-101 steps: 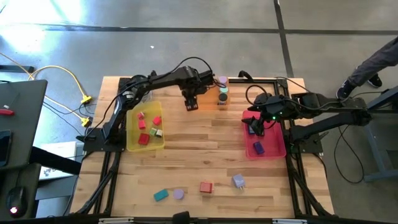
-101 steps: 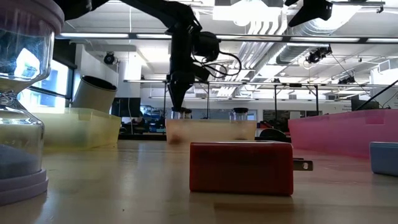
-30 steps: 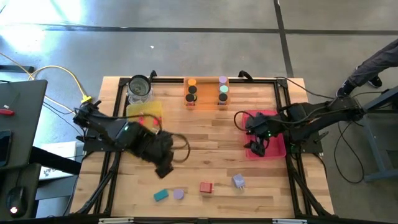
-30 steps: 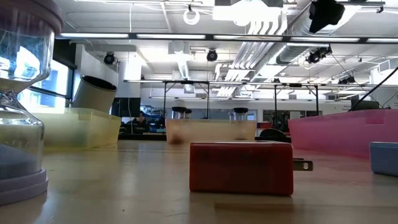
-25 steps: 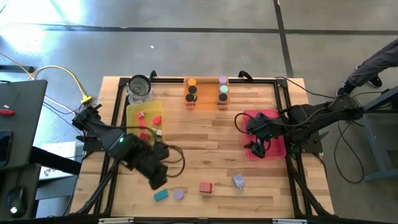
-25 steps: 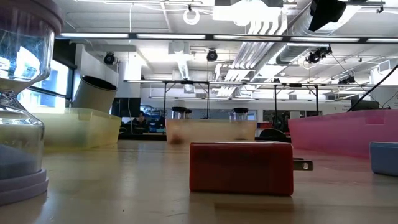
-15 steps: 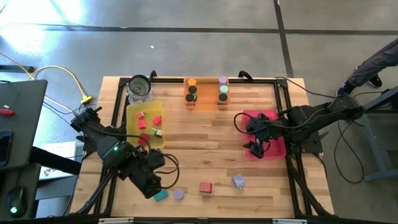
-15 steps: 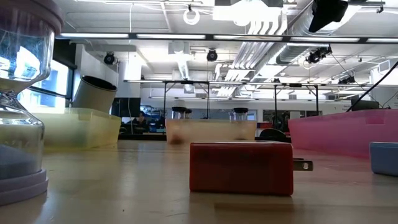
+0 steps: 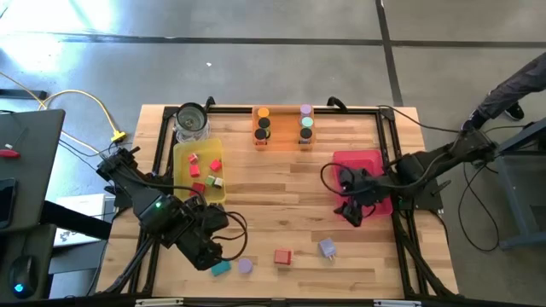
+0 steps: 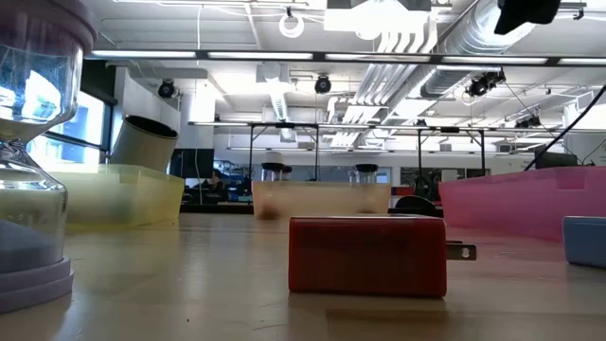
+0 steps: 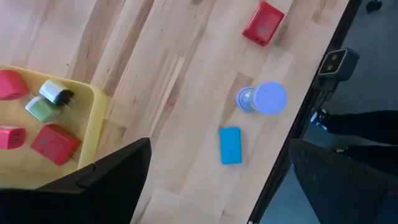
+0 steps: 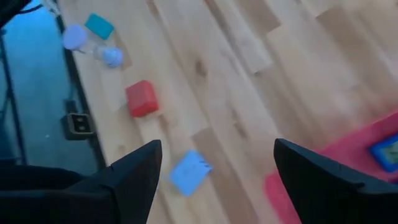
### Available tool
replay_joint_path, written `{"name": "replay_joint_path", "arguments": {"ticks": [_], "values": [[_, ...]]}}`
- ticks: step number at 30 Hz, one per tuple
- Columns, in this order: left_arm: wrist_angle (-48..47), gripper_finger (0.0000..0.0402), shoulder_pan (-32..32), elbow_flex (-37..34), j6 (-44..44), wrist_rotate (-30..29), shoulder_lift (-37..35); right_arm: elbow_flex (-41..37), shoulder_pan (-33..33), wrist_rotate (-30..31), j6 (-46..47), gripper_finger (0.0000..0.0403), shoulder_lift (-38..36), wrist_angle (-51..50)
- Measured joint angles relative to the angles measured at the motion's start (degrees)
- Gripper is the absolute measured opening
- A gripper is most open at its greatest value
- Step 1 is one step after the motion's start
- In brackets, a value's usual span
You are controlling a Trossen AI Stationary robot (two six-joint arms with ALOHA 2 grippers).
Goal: Pick & Place Office items
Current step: Put the blue charger in the yellow bin
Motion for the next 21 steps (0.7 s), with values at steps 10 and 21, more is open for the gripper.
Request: {"name": "replay_joint_path", "arguments": {"ticks": [10, 21], "values": [[0.0, 0.0372, -0.4, 0.0, 0.4, 2.4, 0.1, 0.0, 6.9, -0.3, 6.7, 0.03, 5.3, 7.4], [0.4, 0.0372, -1.2, 0.1, -0.2, 4.0, 0.6, 0.0, 9.4, -12.3, 19.3, 0.03, 16.1, 7.3]]}}
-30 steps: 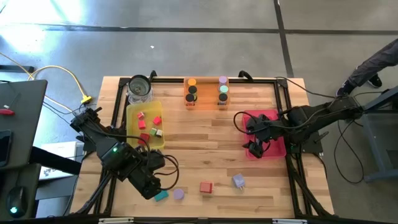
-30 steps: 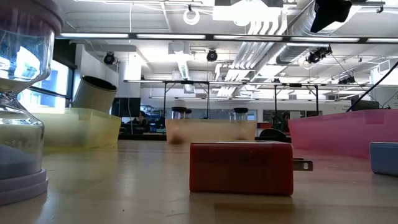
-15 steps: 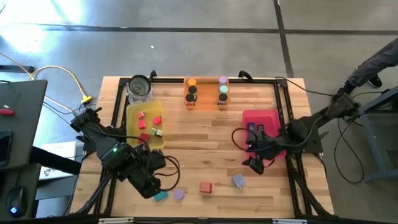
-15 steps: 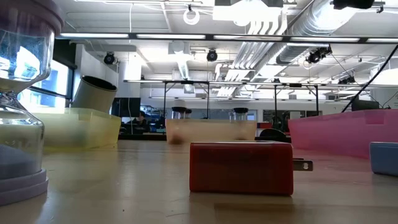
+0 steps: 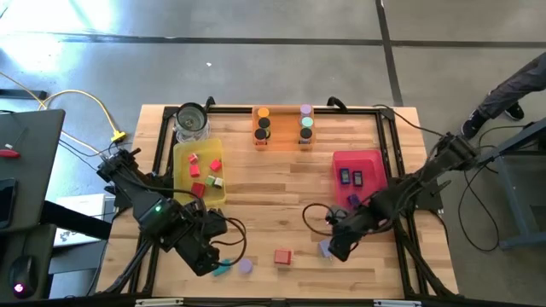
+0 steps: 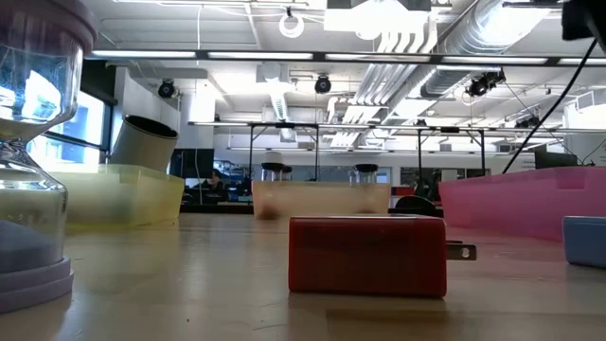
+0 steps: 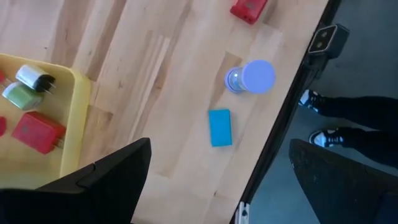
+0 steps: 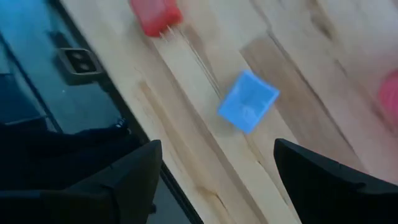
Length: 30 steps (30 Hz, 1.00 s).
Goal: Pick & Place Office items
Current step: Put the blue charger in the yellow bin
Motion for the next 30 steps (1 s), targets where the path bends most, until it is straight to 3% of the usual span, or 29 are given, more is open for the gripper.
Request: {"name": "replay_joint_path", "arguments": {"ticks": [5, 14, 23, 30], "values": [[0.0, 0.0372, -0.9, 0.0, 0.2, -0.5, 0.7, 0.0, 0.2, -2.7, 4.0, 0.03, 5.1, -0.1], [0.2, 0.0372, -2.7, 0.0, 0.2, -2.5, 1.6, 0.0, -0.7, -2.1, 9.1, 0.03, 12.4, -0.4], [0.3, 0.0372, -4.1, 0.0, -1.9, -5.4, 1.6, 0.0, -1.0, 3.4, 15.0, 0.03, 13.5, -0.2], [0.3, 0.0372, -6.0, 0.0, -3.8, -5.7, 1.6, 0.0, -0.5, 3.8, 13.4, 0.03, 13.5, 0.4]]}}
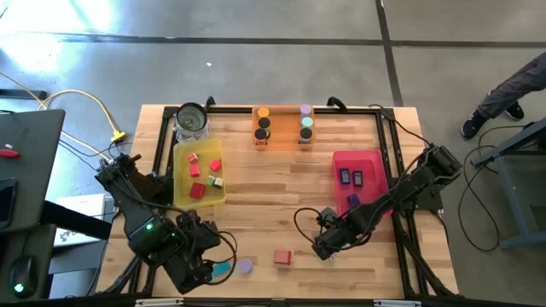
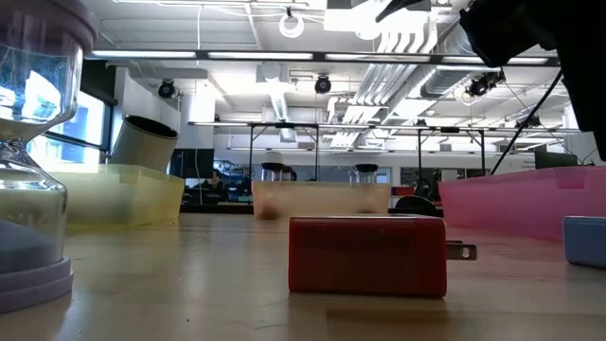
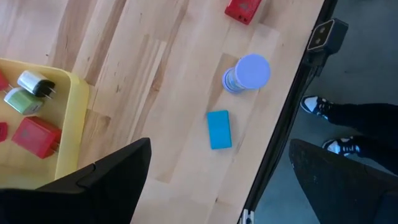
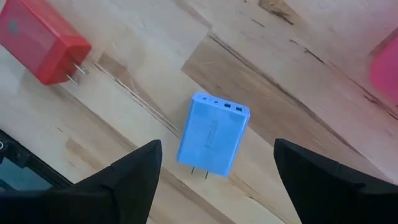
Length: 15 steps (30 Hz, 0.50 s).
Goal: Pick & Place Office items
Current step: Put the blue charger in the yellow bin
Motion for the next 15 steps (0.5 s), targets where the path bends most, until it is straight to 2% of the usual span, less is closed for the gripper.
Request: {"name": "replay_joint_path", "arguments": {"ticks": [4, 15], "values": [[0.0, 0.0372, -1.1, 0.0, -1.3, -1.4, 0.0, 0.0, 0.0, 0.5, 0.4, 0.0311, 0.0, 0.4], [0.0, 0.0372, -3.4, 0.0, -4.1, -3.3, 0.0, 0.0, 1.0, 0.8, 2.2, 0.0392, 0.0, 2.0]]}}
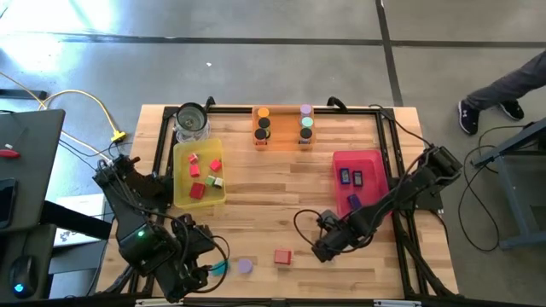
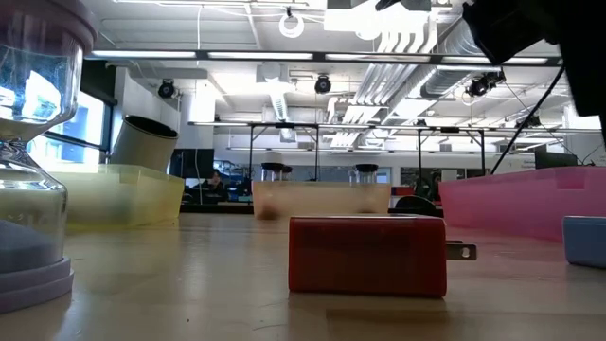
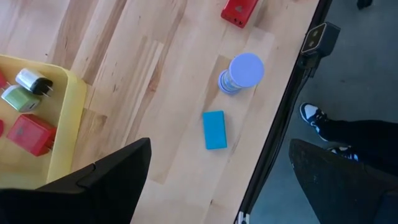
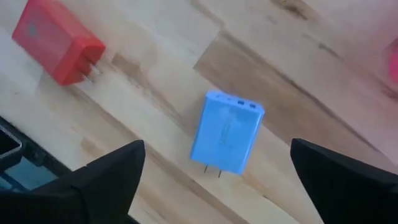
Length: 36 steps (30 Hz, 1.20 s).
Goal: Pick & Place Office items
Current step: Put the blue charger in the yellow bin
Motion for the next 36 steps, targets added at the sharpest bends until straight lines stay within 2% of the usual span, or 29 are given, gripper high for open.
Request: {"name": "replay_joint_path", "arguments": {"ticks": [9, 21, 30, 33, 36], "values": [[0.6, 0.0372, -0.8, 0.0, -0.1, -2.0, 0.0, 0.0, 2.0, 0.1, 1.2, 0.0397, 3.8, 0.1], [0.6, 0.0372, -0.6, 0.0, 1.2, -3.1, 0.0, 0.0, 0.2, -0.5, 2.4, 0.0396, 12.8, 1.7], [0.9, 0.0372, -0.6, 0.0, 1.5, -4.0, 1.4, 0.2, 0.0, -1.0, 3.2, 0.0396, 13.9, 2.3], [1.2, 0.0372, -0.6, 0.0, 1.6, -3.9, 2.5, 0.2, 0.0, -1.9, 3.2, 0.0385, 13.9, 2.3], [1.1, 0.0372, -0.9, 0.0, 3.2, -3.8, 3.7, 0.2, 0.1, -2.1, 3.7, 0.0355, 13.9, 2.3]]}}
